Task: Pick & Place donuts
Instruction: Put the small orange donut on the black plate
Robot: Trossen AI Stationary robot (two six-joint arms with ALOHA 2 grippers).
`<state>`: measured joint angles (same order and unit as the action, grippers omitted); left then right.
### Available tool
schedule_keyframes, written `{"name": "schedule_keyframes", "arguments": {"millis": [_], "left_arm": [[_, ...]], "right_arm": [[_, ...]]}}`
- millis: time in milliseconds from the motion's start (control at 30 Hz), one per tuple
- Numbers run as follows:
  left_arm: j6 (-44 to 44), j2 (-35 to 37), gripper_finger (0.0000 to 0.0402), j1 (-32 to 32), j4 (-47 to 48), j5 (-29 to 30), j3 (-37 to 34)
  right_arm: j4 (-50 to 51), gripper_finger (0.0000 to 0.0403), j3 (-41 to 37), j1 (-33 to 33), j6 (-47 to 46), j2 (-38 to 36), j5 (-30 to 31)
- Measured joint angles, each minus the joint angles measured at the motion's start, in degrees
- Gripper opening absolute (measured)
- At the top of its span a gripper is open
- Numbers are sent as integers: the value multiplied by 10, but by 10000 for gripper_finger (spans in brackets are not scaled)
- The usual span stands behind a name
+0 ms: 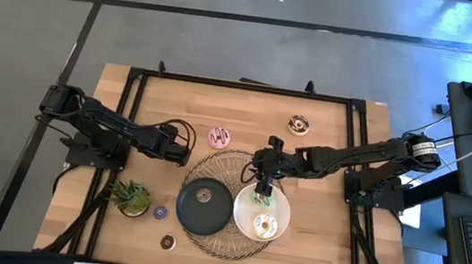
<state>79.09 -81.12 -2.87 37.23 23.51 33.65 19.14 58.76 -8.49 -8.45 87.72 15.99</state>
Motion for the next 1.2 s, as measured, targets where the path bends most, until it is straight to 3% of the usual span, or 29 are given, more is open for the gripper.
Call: {"name": "schedule_keyframes", "arguments": {"millis": [267, 433, 567, 733, 900, 1200], "left_arm": [[-39, 6, 33, 0, 3, -4, 0], [-86, 32, 7, 0, 27, -20, 13], [-153, 63, 9, 0, 25, -24, 44], [-274, 76, 8, -28, -48, -74, 94], [-361, 43, 6, -98, -134, -116, 138], [-405, -99, 5, -205, -131, -114, 246]], "right_arm": [[7, 163, 0, 0, 8, -1, 0], [86, 163, 0, -10, -39, -26, 2], [151, 163, 0, -30, -82, -42, 54], [190, 163, 0, -47, -125, -44, 128], [192, 163, 0, -49, -136, -45, 135], [190, 163, 0, -48, -128, -45, 169]]}}
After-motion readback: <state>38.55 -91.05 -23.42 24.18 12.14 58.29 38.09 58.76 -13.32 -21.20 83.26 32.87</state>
